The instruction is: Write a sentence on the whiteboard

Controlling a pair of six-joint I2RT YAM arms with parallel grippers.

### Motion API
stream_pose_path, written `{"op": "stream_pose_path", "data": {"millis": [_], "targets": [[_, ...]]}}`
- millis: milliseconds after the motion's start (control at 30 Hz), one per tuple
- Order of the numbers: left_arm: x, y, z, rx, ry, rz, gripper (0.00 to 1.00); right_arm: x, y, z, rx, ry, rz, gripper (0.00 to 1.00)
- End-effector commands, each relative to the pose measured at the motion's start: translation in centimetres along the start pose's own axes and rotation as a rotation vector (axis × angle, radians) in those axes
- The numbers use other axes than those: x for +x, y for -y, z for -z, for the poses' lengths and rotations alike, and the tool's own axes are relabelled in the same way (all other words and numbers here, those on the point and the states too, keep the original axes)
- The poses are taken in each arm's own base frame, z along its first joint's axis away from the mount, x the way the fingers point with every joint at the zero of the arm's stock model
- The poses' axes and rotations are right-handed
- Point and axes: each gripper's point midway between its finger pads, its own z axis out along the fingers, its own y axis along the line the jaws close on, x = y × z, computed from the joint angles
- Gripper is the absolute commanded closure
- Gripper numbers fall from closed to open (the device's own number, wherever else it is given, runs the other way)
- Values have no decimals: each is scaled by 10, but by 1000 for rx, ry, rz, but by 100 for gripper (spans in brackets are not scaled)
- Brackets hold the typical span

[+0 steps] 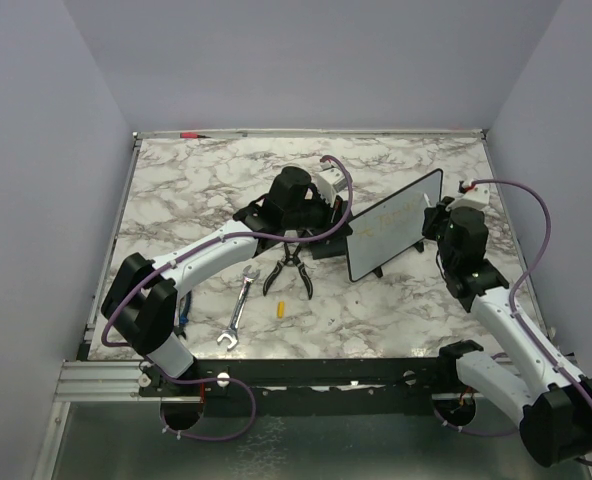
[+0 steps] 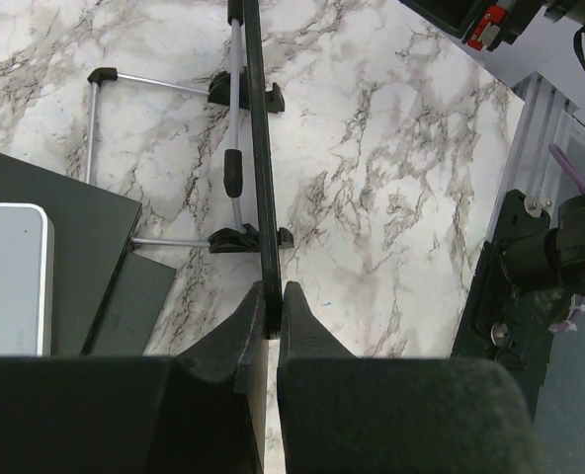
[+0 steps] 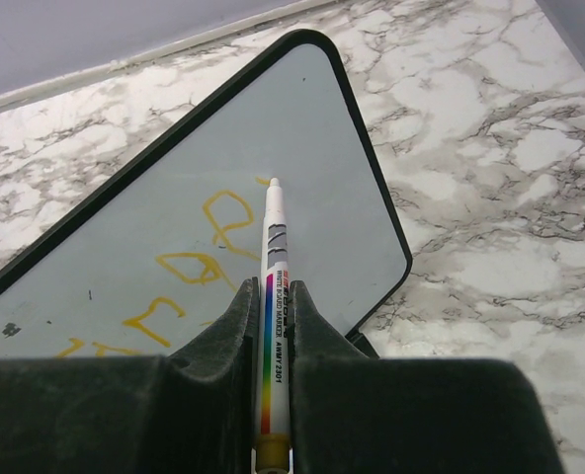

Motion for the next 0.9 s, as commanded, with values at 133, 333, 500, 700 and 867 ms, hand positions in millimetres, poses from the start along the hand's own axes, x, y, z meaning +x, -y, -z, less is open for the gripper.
{"op": "stream_pose_path", "data": {"millis": [133,333,500,700,867], "targets": [[-7,19,7,61,5,-26,100,-10,3,-9,22,22,3,99],[-7,19,7,62,5,-26,100,4,1,-9,5,-21,1,99],[-7,19,6,63,5,-27,100,22,4,-6,6,-67,-10,99],[-8,19,7,63,7,-27,100,37,7,-6,13,-109,-19,99],[-8,19,7,63,7,-28,100,44,8,-7,20,-125,-21,99]]}}
